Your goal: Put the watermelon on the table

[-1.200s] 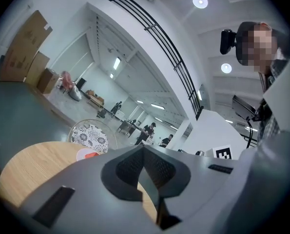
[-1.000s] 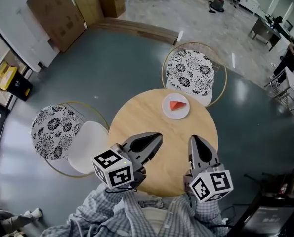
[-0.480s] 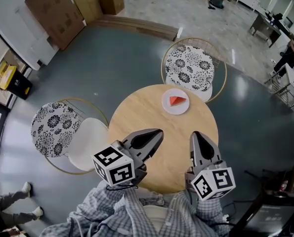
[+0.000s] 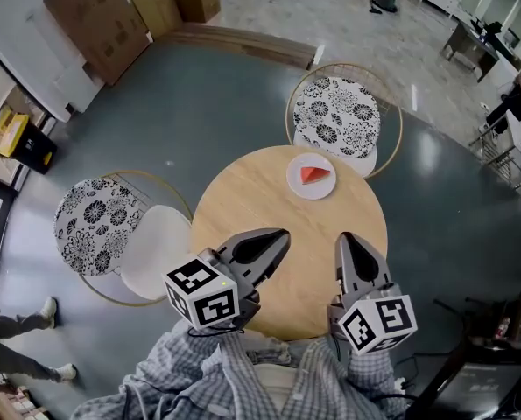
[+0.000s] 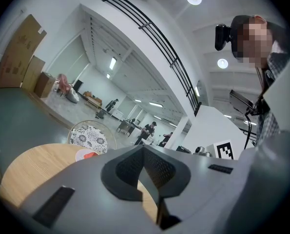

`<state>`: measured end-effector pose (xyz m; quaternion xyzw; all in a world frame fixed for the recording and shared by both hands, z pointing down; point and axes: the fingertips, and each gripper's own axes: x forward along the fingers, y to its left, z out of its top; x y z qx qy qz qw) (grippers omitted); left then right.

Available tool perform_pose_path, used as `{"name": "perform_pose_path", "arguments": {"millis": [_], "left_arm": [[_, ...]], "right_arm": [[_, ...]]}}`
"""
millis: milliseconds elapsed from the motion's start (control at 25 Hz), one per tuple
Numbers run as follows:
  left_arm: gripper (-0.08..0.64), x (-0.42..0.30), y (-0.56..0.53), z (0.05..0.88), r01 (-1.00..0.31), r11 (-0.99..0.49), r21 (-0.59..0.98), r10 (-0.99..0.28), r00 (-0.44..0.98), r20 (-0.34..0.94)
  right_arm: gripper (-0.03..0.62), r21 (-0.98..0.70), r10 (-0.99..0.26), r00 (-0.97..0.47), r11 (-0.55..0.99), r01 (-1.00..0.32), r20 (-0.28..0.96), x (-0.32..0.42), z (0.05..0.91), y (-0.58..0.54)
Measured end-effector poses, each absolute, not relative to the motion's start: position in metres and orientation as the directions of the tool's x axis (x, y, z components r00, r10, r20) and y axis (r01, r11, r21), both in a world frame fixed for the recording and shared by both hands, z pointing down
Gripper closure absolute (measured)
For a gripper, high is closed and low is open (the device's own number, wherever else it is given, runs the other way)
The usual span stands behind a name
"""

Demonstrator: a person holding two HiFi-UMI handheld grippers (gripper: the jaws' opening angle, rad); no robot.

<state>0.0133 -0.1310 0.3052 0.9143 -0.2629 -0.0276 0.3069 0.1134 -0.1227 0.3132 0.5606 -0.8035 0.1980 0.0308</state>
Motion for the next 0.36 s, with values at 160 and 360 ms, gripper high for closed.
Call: {"name": "perform_pose_path", "arguments": {"millis": [160, 360], "left_arm": [[0.554, 0.0135, -0.1306, 0.3048, -0.463, -0.671, 0.579, -0.498, 0.86, 0.11], [0.554, 0.0128, -0.1309, 0.3054, -0.463, -0.667, 0.585, -0.5, 0.859, 0.11]], "right_arm": [[0.584, -0.286, -0.887, -0.371, 0.293, -0.912, 0.275, 0.113, 0.313, -0.122], [0.584, -0.28, -0.885, -0.382, 0.308, -0.909, 0.267, 0.112, 0.3136, -0.123]]}}
